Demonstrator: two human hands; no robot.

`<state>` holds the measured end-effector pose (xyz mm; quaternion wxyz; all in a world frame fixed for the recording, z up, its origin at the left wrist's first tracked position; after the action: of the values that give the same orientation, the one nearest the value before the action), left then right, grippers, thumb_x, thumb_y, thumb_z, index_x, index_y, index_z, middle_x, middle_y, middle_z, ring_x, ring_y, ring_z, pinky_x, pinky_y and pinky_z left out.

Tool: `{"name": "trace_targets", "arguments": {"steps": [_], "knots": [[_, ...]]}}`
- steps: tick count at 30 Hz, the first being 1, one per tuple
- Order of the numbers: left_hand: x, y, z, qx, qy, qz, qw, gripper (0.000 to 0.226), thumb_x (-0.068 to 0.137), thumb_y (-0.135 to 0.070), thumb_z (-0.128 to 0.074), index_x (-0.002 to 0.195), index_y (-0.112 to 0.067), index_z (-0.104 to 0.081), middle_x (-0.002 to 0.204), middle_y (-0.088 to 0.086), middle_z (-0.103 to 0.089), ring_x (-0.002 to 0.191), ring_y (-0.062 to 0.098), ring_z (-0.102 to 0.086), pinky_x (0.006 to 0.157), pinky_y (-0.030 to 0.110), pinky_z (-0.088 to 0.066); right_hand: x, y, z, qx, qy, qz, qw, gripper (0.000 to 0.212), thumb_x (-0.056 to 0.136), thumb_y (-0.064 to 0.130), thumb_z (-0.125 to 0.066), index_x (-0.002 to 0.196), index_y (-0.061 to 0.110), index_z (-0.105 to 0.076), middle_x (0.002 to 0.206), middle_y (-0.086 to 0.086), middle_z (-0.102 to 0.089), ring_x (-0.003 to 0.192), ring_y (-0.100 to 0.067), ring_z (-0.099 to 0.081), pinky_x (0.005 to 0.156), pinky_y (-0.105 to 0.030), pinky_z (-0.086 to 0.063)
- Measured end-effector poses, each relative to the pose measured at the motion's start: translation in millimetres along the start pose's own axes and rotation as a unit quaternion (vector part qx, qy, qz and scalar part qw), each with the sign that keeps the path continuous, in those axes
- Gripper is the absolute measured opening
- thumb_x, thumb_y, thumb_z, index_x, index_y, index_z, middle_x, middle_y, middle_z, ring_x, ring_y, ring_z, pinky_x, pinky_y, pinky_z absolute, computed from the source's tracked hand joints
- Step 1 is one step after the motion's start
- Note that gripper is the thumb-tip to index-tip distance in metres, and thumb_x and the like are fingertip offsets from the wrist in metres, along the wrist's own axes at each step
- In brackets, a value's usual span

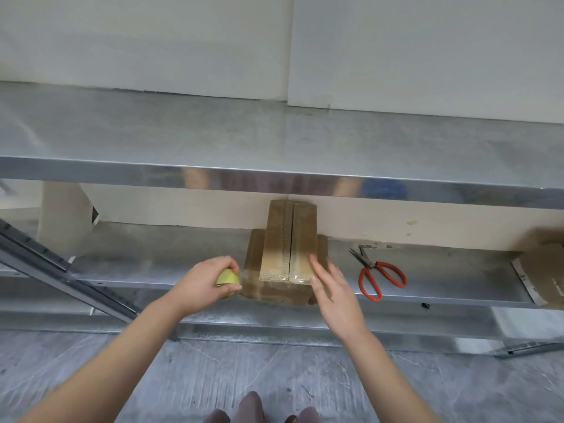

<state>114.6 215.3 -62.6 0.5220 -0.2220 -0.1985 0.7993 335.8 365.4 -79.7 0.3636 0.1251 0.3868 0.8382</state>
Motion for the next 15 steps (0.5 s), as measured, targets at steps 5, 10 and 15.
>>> {"name": "trace_targets", "arguments": {"steps": [5,10,15], "knots": [[5.7,-5.4,0.1,0.043,-0.002,-0.005,0.999,0.027,0.082,-0.044,-0.071,0.098,-0.036,-0.052,0.094,-0.019,-0.056,0.086,0.006,-0.053,0.069,0.018,-0.034,-10.2,-53.7,34.6,-0.294,-0.018,0.005,0.956,0.058,0.095,0.063,-0.006,0.151,0.048,0.0,0.158,0.008,0.002,0.149,-0.017,0.013,0.119,-0.045,0.012],[12.6,-13.6,4.2,0.097,-0.019,-0.006,0.995,0.036,0.083,-0.048,-0.068,0.108,-0.027,-0.053,0.093,-0.013,-0.053,0.088,0.011,-0.049,0.076,0.026,-0.034,8.5,-125.8,70.3,-0.336,-0.033,-0.047,0.94,0.054,0.101,0.038,-0.04,0.15,0.018,-0.034,0.156,-0.01,-0.032,0.147,-0.029,-0.021,0.12,-0.047,-0.014],[11.3,-11.9,-0.3,0.083,-0.035,0.011,0.996,0.033,0.082,-0.047,-0.07,0.104,-0.028,-0.055,0.092,-0.013,-0.056,0.086,0.011,-0.05,0.073,0.026,-0.033,35.0,-165.8,66.8,-0.346,-0.004,-0.094,0.933,0.055,0.096,0.033,-0.051,0.143,0.007,-0.041,0.145,-0.015,-0.045,0.136,-0.032,-0.038,0.115,-0.043,-0.025]]}}
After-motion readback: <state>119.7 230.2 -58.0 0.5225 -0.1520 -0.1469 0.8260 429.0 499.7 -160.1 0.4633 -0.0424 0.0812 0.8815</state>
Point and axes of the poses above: each hand's wrist, its own x-axis towards the middle knuckle, its own z-axis out of the back of the hand, y = z × x, the point moved 9 cm from there along x, towards the middle knuckle
